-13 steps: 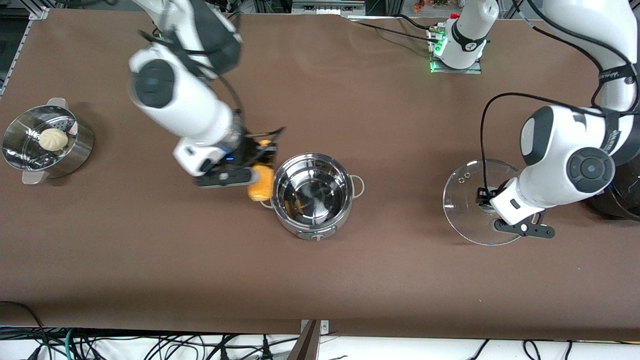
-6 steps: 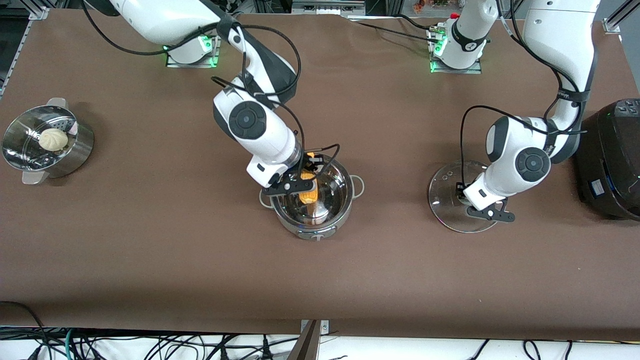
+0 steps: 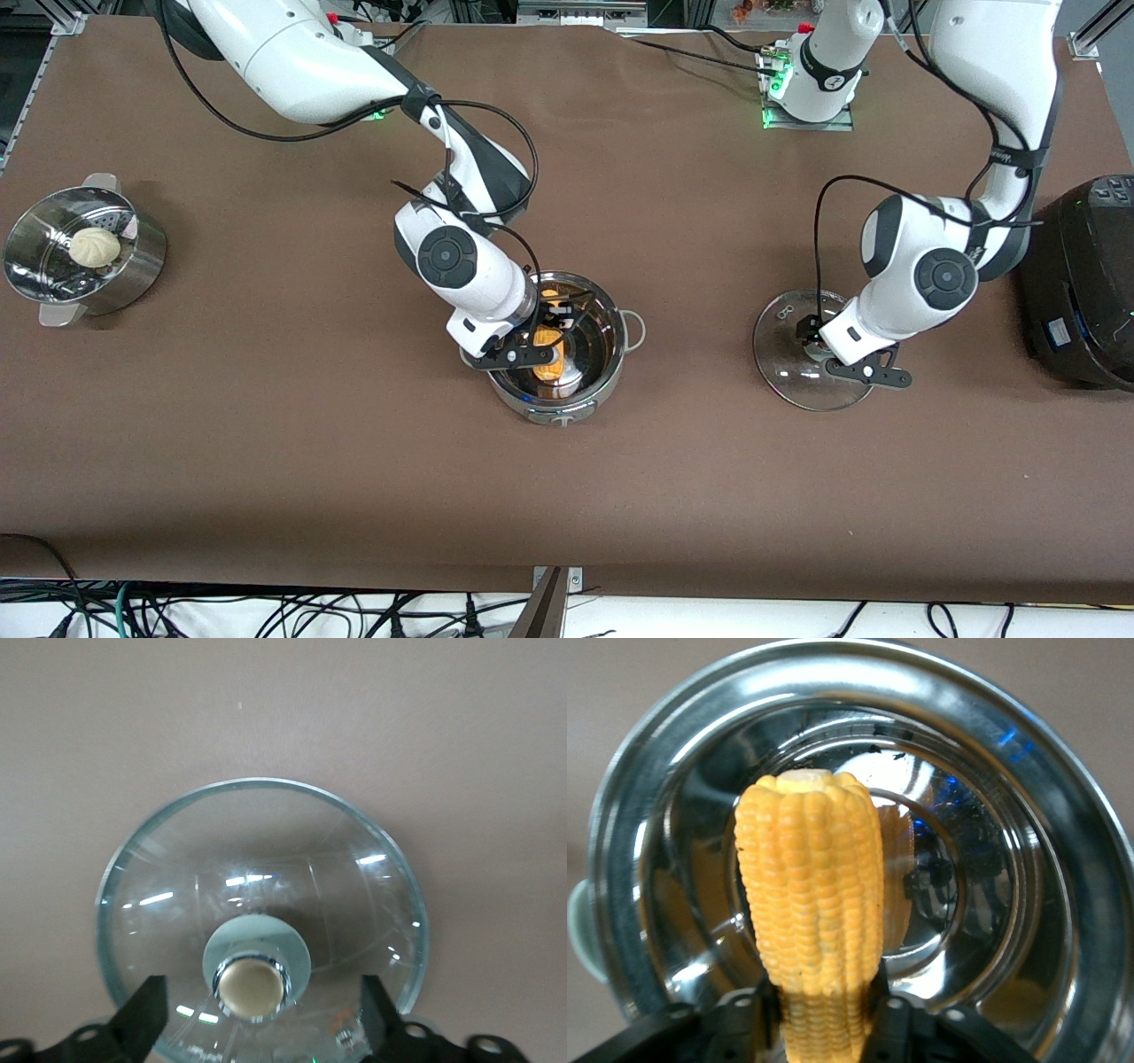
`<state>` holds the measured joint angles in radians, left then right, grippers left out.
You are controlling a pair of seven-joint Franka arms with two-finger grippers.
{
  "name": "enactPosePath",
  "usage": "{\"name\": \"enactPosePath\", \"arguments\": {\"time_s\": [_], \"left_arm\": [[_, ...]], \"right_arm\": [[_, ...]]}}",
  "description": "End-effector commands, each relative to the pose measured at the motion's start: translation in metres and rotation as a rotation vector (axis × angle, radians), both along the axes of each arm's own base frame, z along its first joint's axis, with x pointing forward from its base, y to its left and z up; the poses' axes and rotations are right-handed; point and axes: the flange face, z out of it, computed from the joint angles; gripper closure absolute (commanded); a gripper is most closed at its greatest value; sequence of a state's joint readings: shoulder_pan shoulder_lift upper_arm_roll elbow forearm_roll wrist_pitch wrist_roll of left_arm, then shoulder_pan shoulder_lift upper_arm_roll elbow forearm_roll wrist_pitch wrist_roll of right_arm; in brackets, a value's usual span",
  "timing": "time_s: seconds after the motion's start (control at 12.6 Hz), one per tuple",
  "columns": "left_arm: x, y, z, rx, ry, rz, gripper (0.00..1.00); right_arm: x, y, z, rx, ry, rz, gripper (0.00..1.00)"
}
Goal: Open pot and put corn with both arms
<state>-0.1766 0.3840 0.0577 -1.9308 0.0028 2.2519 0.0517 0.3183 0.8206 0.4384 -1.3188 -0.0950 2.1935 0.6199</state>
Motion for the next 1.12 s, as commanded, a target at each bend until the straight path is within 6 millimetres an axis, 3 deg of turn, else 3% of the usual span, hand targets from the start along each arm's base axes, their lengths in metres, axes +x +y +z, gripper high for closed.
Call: {"name": "enactPosePath", "arguments": {"time_s": [0.0, 0.08, 0.16, 0.32, 0.48, 0.72, 0.8, 1.04], "left_arm": [[-0.001, -0.002, 0.103, -0.013, -0.015, -0.005, 0.0], [0.001, -0.003, 0.146, -0.014, -0.013, -0.004, 0.0], [0.004, -0.004, 0.19, -0.014, -0.006, -0.005, 0.0], [0.004, -0.004, 0.261, -0.032, 0.001, 0.002, 0.0], [0.004, 0.002, 0.289, -0.067, -0.023, 0.02, 0.0], [-0.003, 0.001, 0.329, -0.066, -0.023, 0.016, 0.0], [-0.002, -0.001, 0.327, -0.064, -0.017, 0.013, 0.0], [-0.002, 0.001, 0.322, -0.063, -0.006, 0.097, 0.0]], "right_arm": [[0.004, 0.005, 0.016, -0.011, -0.04, 0.017, 0.0], [0.002, 0.005, 0.023, -0.016, -0.035, 0.021, 0.0], [0.0, 0.001, 0.045, -0.033, -0.039, 0.029, 0.0], [0.002, -0.029, 0.11, -0.092, -0.042, 0.02, 0.0], [0.018, -0.104, 0.176, -0.147, -0.028, -0.063, 0.0], [0.025, -0.207, 0.23, -0.237, 0.04, -0.185, 0.0], [0.025, -0.235, 0.242, -0.261, 0.057, -0.223, 0.0], [0.036, -0.337, 0.249, -0.338, 0.127, -0.364, 0.0]]}}
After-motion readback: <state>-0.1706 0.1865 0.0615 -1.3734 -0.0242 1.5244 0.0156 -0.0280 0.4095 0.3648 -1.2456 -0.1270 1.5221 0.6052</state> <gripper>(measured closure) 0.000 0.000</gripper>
